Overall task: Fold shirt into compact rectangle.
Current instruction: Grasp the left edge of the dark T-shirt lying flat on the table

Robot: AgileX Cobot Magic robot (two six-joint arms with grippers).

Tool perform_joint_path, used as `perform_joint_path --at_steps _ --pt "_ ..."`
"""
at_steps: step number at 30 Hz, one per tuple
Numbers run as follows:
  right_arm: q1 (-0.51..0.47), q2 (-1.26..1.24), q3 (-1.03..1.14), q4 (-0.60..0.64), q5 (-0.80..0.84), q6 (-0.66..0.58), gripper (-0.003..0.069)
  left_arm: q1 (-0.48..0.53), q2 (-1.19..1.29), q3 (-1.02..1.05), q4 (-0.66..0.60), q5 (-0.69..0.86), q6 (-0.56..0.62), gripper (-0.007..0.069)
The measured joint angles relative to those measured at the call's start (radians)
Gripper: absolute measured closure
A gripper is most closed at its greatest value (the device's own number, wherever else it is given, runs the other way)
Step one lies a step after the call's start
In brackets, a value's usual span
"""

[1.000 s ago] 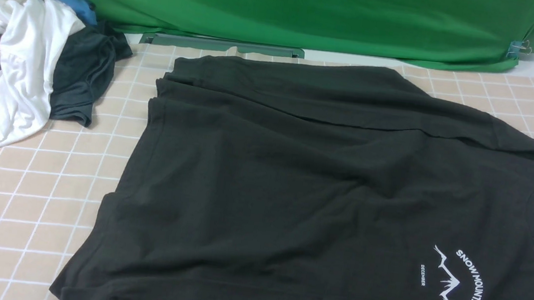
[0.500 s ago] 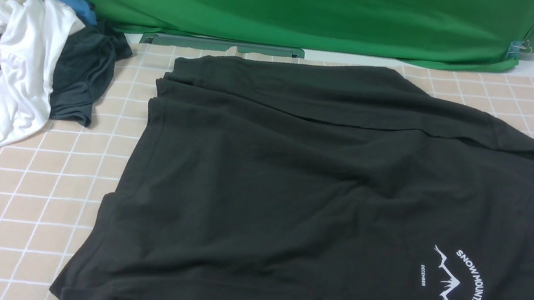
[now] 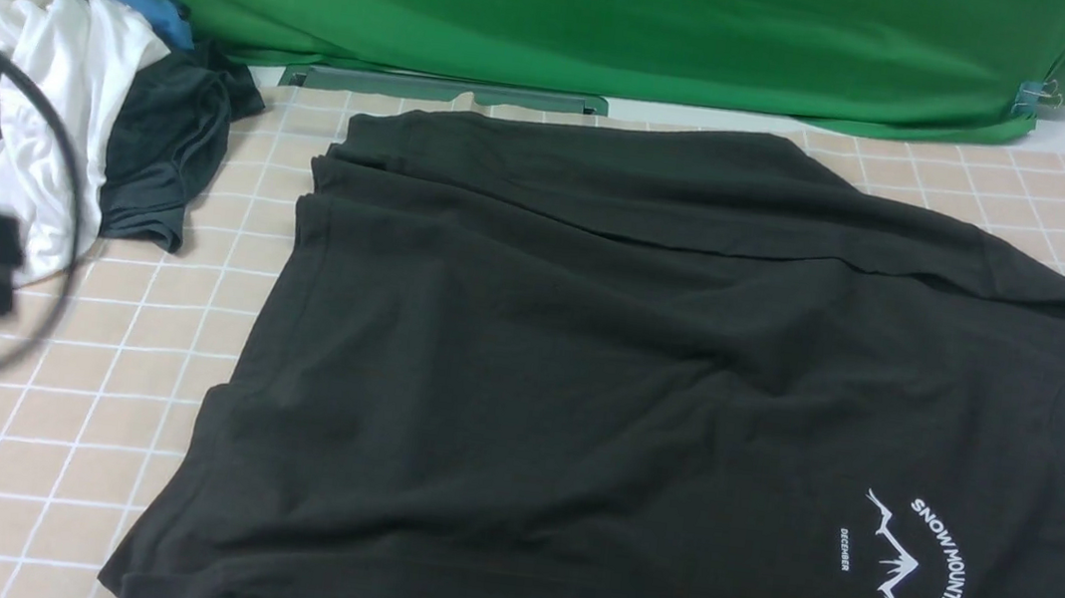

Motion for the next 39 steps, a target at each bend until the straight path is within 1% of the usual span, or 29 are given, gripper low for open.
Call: perform_joint_path --at_steps 2,4,5,6,7,9,12,14,15,17,21,22,25,26,27,28,29,30,33,35,39 --pt "0.003 0.000 -0.032 0.003 0.058 0.003 0.0473 -0.021 0.013 0.060 -0.015 0.003 0.025 0.0605" --pt "0.007 0.015 -0.105 0.003 0.158 0.003 0.0533 -0.050 0.014 0.125 -0.015 -0.005 0.026 0.0609" --pt "0.010 0.036 -0.155 0.003 0.219 -0.003 0.0575 -0.077 0.014 0.160 -0.015 -0.011 0.021 0.0609" --pt "0.012 0.047 -0.176 0.003 0.245 -0.005 0.0588 -0.087 0.014 0.180 -0.015 -0.014 0.018 0.0609" --pt "0.018 0.111 -0.269 0.003 0.343 -0.025 0.0617 -0.123 0.014 0.225 -0.014 -0.023 0.007 0.0609" --pt "0.027 0.198 -0.361 0.003 0.466 -0.055 0.0620 -0.177 0.014 0.265 0.005 -0.023 -0.029 0.0609" --pt "0.036 0.359 -0.486 0.003 0.616 -0.121 0.0620 -0.244 0.035 0.286 0.078 -0.022 -0.105 0.0609" --pt "0.042 0.450 -0.562 0.003 0.704 -0.175 0.0620 -0.283 0.072 0.286 0.144 -0.023 -0.132 0.0609" --pt "0.045 0.532 -0.610 0.006 0.753 -0.214 0.0620 -0.302 0.099 0.286 0.170 -0.027 -0.136 0.0609" --pt "0.051 0.615 -0.659 0.020 0.798 -0.261 0.0620 -0.319 0.149 0.287 0.172 -0.049 -0.130 0.0608" --pt "0.063 0.698 -0.690 0.081 0.809 -0.319 0.0621 -0.344 0.225 0.287 0.135 -0.112 -0.054 0.0596" --pt "0.066 0.713 -0.690 0.102 0.810 -0.337 0.0621 -0.350 0.244 0.287 0.136 -0.128 -0.039 0.0582" --pt "0.078 0.735 -0.690 0.147 0.814 -0.378 0.0621 -0.359 0.288 0.287 0.168 -0.185 -0.029 0.0505" --pt "0.083 0.738 -0.690 0.154 0.814 -0.385 0.0621 -0.359 0.302 0.287 0.179 -0.204 -0.029 0.0466" --pt "0.088 0.740 -0.690 0.160 0.815 -0.394 0.0621 -0.359 0.316 0.287 0.189 -0.228 -0.031 0.0407" --pt "0.092 0.741 -0.690 0.162 0.815 -0.396 0.0621 -0.359 0.328 0.287 0.193 -0.242 -0.031 0.0371" --pt "0.093 0.741 -0.690 0.163 0.815 -0.397 0.0621 -0.359 0.332 0.287 0.193 -0.251 -0.031 0.0353" --pt "0.094 0.742 -0.690 0.165 0.815 -0.398 0.0621 -0.359 0.353 0.287 0.193 -0.266 -0.038 0.0276" --pt "0.094 0.742 -0.690 0.166 0.811 -0.398 0.0621 -0.359 0.400 0.287 0.198 -0.284 -0.054 0.0190" --pt "0.094 0.742 -0.690 0.167 0.810 -0.398 0.0621 -0.359 0.432 0.287 0.208 -0.300 -0.059 0.0152" --pt "0.094 0.742 -0.690 0.168 0.810 -0.399 0.0621 -0.359 0.473 0.280 0.215 -0.312 -0.060 0.0139"
